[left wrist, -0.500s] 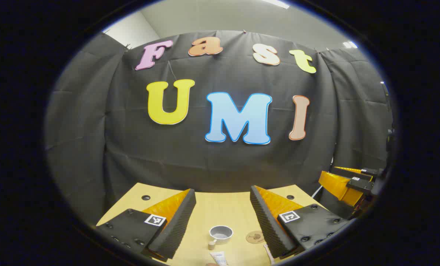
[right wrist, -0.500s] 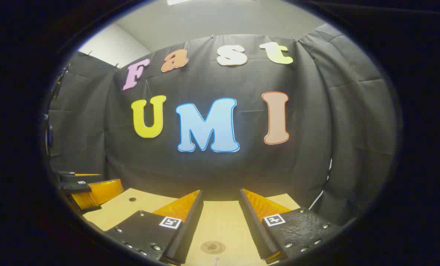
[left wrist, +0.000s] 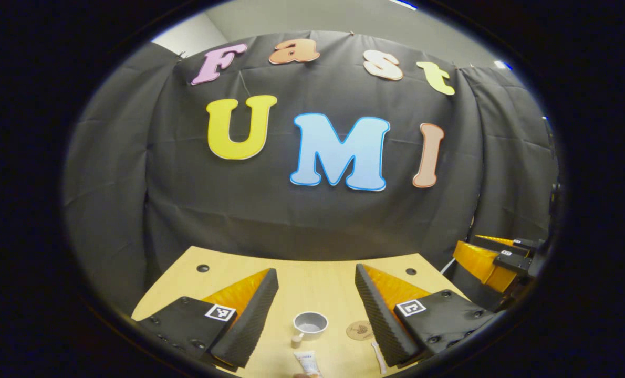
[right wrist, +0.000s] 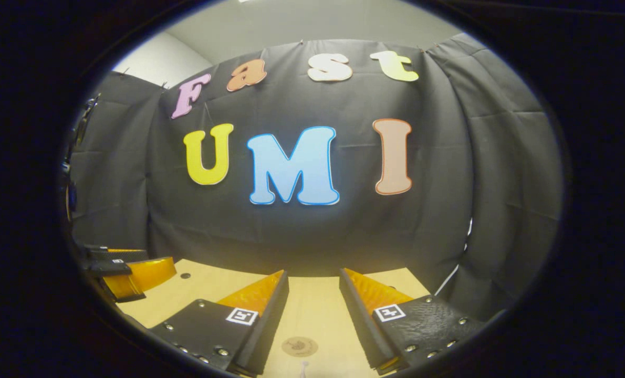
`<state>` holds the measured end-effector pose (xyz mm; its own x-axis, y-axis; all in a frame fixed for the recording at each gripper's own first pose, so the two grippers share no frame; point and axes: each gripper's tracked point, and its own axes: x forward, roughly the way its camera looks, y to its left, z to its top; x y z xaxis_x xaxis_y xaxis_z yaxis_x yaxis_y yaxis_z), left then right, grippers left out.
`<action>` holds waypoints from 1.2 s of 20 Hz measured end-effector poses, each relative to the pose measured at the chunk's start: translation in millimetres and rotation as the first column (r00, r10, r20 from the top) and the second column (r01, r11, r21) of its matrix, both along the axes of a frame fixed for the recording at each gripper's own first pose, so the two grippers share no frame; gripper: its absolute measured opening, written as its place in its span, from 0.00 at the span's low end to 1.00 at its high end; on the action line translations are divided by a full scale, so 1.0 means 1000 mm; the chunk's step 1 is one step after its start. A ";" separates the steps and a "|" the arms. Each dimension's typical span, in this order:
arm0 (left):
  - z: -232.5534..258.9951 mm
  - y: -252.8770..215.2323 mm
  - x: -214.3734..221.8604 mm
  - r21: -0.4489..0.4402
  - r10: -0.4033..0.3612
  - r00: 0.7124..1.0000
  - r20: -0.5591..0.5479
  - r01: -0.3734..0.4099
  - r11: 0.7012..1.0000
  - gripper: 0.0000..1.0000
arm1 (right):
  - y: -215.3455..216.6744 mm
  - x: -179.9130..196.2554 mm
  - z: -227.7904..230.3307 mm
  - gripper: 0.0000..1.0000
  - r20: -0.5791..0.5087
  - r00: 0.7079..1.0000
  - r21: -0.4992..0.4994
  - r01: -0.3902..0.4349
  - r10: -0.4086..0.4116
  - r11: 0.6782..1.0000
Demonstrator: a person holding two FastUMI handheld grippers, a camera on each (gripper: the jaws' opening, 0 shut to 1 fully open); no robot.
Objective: Put the toothbrush and toothpaste on the desktop into the cup, then pick up the cup and place it on the coaster on the desktop.
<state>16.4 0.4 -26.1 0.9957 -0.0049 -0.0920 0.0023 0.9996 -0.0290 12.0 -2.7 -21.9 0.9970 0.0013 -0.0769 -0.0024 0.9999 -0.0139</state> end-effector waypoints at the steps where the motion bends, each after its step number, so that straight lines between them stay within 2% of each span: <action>1: -0.001 0.000 0.002 -0.001 -0.001 1.000 -0.003 0.001 1.000 1.00 | 0.001 0.001 -0.001 0.62 -0.003 1.000 -0.001 -0.004 0.004 1.000; 4: -0.010 -0.002 0.005 -0.006 -0.005 0.999 -0.032 0.005 1.000 0.91 | 0.004 0.003 -0.009 0.62 -0.026 1.000 -0.002 -0.009 0.009 1.000; 5: -0.016 -0.003 0.004 -0.006 -0.004 0.999 -0.048 0.004 1.000 0.95 | 0.004 0.004 -0.012 0.62 -0.040 0.999 -0.004 -0.007 0.007 1.000; 6: -0.022 -0.002 0.007 -0.005 -0.004 0.998 -0.066 0.003 1.000 0.97 | 0.003 0.005 -0.018 0.66 -0.056 0.998 -0.005 -0.006 0.006 1.000; 8: -0.035 -0.003 0.008 -0.005 -0.005 0.995 -0.103 0.005 1.000 1.00 | 0.003 0.005 -0.029 0.66 -0.092 0.996 0.001 -0.008 0.008 1.000; 9: -0.044 -0.002 0.009 -0.006 -0.006 0.992 -0.123 0.005 1.000 0.95 | 0.004 0.006 -0.035 0.66 -0.112 0.994 0.004 -0.008 0.009 1.000; 10: -0.053 -0.002 0.009 -0.005 -0.006 0.990 -0.141 0.005 1.000 1.00 | 0.004 0.006 -0.041 0.61 -0.132 0.991 0.004 -0.008 0.008 1.000; 11: -0.061 -0.002 0.009 -0.005 -0.008 0.987 -0.159 0.007 1.000 1.00 | 0.004 0.006 -0.047 0.66 -0.147 0.989 0.004 -0.009 0.009 1.000; 12: -0.068 -0.003 0.009 -0.005 -0.009 0.984 -0.176 0.008 1.000 0.95 | 0.004 0.006 -0.053 0.66 -0.165 0.986 0.003 -0.008 0.009 1.000; 15: -0.099 -0.002 0.009 -0.007 -0.009 0.968 -0.251 0.008 1.000 0.99 | 0.003 0.006 -0.077 0.66 -0.242 0.970 0.004 -0.011 0.012 1.000; 16: -0.109 -0.002 0.008 -0.013 -0.009 0.962 -0.272 0.006 1.000 0.95 | 0.003 0.005 -0.087 0.66 -0.270 0.963 0.007 -0.013 0.014 1.000; 18: -0.128 -0.002 0.008 -0.023 -0.011 0.948 -0.319 0.004 1.000 0.96 | 0.004 0.004 -0.104 0.66 -0.325 0.946 0.009 -0.012 0.014 1.000; 20: -0.153 -0.002 0.001 -0.014 -0.007 0.926 -0.378 0.002 1.000 0.96 | 0.006 0.004 -0.127 0.66 -0.400 0.916 0.017 -0.017 0.022 1.000; 22: -0.176 -0.001 -0.001 -0.008 -0.008 0.900 -0.435 0.005 1.000 1.00 | 0.007 0.001 -0.149 0.66 -0.470 0.882 0.027 -0.023 0.033 0.999; 23: -0.187 0.000 -0.002 -0.010 -0.009 0.888 -0.460 0.005 1.000 1.00 | 0.007 0.000 -0.159 0.66 -0.502 0.864 0.034 -0.026 0.040 0.999; 24: -0.197 0.000 -0.004 -0.015 -0.012 0.875 -0.483 0.006 1.000 0.96 | 0.007 -0.005 -0.172 0.66 -0.531 0.846 0.040 -0.030 0.047 0.999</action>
<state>12.3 0.9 -223.4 0.8273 -0.0178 -0.5615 -0.0065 0.9991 -0.0412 7.4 4.1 -194.1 0.8025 0.0497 -0.5946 -0.0397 0.9988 0.0299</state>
